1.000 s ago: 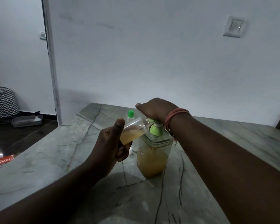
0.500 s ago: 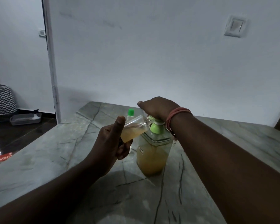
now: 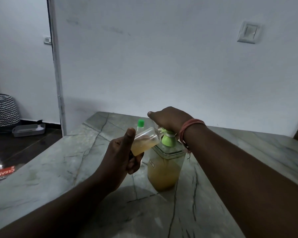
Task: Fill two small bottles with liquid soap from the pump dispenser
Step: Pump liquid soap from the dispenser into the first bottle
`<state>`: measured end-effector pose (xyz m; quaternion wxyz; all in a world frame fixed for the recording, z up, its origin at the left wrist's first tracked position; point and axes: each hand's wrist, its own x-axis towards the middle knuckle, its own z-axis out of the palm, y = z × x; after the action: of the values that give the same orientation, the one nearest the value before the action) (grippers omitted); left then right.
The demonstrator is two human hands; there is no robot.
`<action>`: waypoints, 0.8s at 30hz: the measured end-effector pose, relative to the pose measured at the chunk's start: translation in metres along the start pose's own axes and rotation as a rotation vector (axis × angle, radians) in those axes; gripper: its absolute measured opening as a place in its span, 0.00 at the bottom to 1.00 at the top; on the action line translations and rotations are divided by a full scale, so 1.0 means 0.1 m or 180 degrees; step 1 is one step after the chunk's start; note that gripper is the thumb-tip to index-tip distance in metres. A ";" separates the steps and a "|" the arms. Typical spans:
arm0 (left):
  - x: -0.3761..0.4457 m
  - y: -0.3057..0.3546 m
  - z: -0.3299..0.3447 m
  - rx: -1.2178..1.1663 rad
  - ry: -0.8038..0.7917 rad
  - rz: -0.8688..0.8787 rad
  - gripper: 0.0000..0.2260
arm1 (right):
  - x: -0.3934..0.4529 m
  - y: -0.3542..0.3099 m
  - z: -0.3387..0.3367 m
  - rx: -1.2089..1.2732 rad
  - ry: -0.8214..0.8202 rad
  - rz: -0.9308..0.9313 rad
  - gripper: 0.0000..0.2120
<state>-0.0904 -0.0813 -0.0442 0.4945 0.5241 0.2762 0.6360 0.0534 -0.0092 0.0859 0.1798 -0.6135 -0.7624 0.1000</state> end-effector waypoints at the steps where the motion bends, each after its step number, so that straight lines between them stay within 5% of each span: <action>1: -0.01 0.00 0.00 0.0000 0.0002 -0.0012 0.48 | -0.02 -0.01 0.01 -0.0030 0.0010 0.0006 0.25; 5: 0.00 0.00 0.00 -0.0018 -0.0055 -0.0055 0.41 | -0.02 -0.07 -0.02 -0.0341 0.0063 -0.0079 0.26; 13: 0.03 -0.03 0.01 -0.0056 -0.0056 -0.0015 0.47 | -0.02 0.00 0.02 -0.0097 0.0036 -0.0003 0.26; 24: 0.02 0.00 -0.02 -0.0063 -0.0033 -0.0068 0.41 | 0.04 -0.06 0.01 -0.0168 0.0117 -0.0151 0.28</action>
<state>-0.0920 -0.0790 -0.0439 0.5078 0.5196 0.2729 0.6306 0.0471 -0.0066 0.0875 0.1798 -0.6015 -0.7757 0.0643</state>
